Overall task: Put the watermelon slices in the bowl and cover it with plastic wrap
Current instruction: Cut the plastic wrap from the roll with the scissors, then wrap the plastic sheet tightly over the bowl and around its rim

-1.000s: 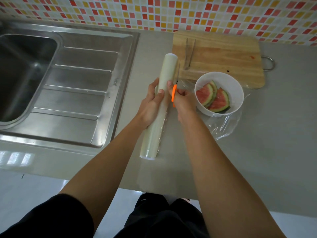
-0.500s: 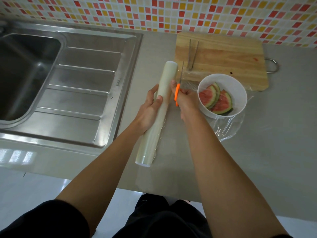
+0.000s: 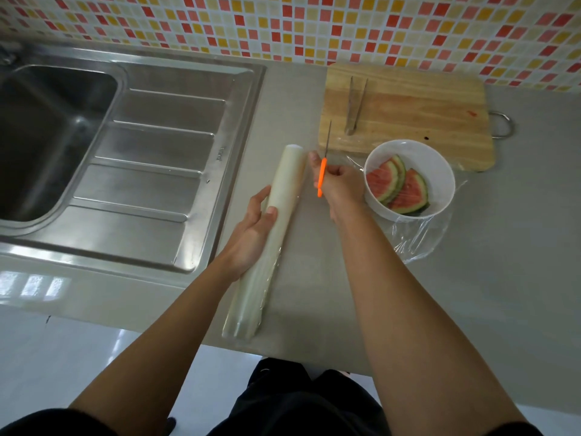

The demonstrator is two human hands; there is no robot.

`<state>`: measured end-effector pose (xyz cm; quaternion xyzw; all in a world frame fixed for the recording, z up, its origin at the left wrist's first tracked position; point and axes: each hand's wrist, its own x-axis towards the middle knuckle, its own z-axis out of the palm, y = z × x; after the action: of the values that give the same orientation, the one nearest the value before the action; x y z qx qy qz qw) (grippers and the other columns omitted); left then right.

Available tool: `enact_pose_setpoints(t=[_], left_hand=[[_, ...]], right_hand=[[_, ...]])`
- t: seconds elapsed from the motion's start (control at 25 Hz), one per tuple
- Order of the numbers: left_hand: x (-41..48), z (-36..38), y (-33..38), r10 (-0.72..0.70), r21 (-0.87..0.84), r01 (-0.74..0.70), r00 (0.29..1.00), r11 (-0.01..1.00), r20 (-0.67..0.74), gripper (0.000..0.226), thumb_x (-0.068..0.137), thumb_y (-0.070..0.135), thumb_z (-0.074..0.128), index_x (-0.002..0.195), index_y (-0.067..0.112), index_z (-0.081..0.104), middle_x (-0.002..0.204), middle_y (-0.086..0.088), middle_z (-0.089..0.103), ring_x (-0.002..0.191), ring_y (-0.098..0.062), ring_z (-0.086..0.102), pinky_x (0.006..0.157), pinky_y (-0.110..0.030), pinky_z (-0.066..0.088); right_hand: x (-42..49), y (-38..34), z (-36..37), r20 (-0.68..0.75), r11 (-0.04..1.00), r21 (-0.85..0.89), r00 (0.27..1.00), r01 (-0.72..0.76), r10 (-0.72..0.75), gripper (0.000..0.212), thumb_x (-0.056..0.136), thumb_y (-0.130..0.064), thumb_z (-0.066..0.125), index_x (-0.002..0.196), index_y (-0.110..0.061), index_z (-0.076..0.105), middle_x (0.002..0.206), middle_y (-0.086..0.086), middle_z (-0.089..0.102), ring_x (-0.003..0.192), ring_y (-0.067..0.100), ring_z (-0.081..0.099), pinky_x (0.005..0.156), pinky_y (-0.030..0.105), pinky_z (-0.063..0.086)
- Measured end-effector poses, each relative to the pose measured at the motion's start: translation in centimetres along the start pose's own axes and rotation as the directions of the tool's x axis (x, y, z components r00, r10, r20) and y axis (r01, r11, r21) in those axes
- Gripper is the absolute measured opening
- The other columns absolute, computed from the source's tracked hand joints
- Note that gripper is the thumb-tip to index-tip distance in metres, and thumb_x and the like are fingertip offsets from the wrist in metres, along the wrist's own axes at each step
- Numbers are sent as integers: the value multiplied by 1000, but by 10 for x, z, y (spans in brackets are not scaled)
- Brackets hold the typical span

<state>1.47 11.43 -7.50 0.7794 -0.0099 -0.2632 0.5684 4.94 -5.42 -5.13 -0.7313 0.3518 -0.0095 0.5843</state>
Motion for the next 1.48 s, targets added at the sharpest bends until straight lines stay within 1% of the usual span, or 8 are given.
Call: enact_pose_setpoints(t=[0.16,0.4,0.52,0.84,1.0,1.12,1.28,1.48], left_hand=[[7,-14,13,2,15,0,985,1000,-173,56,79,44,41,133,52,26,126,15,54,107,-8,54,92,-34,43],[30,-16,29,170,521,-36,962,853,-212,63,93,25,45,147,33,13,129,-18,45,115,-31,46,86,-26,27],[33,-8,33,143,613,17,967,790,-210,63,94,23,43,148,29,11,124,-22,42,108,-37,47,94,-34,35],[40,2,25,240,836,77,940,544,-243,66,93,25,38,148,14,2,112,-23,52,94,-33,48,90,-40,32],[42,0,21,181,827,119,949,549,-257,67,95,37,37,148,8,7,126,-27,48,109,-40,46,96,-43,30],[38,3,33,350,818,57,885,573,-307,59,97,30,37,143,-2,20,129,-27,47,113,-40,45,99,-44,26],[35,34,68,533,689,-169,768,705,-356,35,94,16,45,118,-9,52,107,-30,56,101,-42,51,89,-43,33],[59,84,104,227,451,-22,885,892,-406,51,98,39,35,93,-5,61,96,-26,63,93,-37,57,69,-34,35]], right_hand=[[-13,8,8,1,945,-322,999,49,-51,43,78,-51,65,87,-8,64,76,2,61,76,21,54,68,27,35],[-35,16,9,95,727,-665,985,171,-145,27,88,-23,54,98,-1,65,101,23,67,99,36,60,75,35,44],[-41,17,19,175,609,-755,970,241,-168,25,90,-17,51,105,-1,64,110,21,63,104,34,58,82,35,44],[-43,20,23,200,573,-775,964,265,-176,26,93,-10,47,113,-1,60,118,17,57,107,32,57,86,34,43],[-47,9,17,186,620,-720,948,311,-260,24,91,-13,49,107,-1,61,113,19,57,105,34,56,85,35,41],[-42,-7,-5,131,641,-652,892,406,-432,22,90,-13,47,103,-5,63,108,18,61,102,34,57,81,35,37],[-18,-21,-68,-85,689,-554,791,467,-605,24,92,-13,44,104,-6,64,104,17,65,95,33,58,79,37,40],[38,-13,-155,-250,793,-576,881,198,-401,35,97,-22,37,111,3,56,114,26,57,109,39,51,90,40,37]])
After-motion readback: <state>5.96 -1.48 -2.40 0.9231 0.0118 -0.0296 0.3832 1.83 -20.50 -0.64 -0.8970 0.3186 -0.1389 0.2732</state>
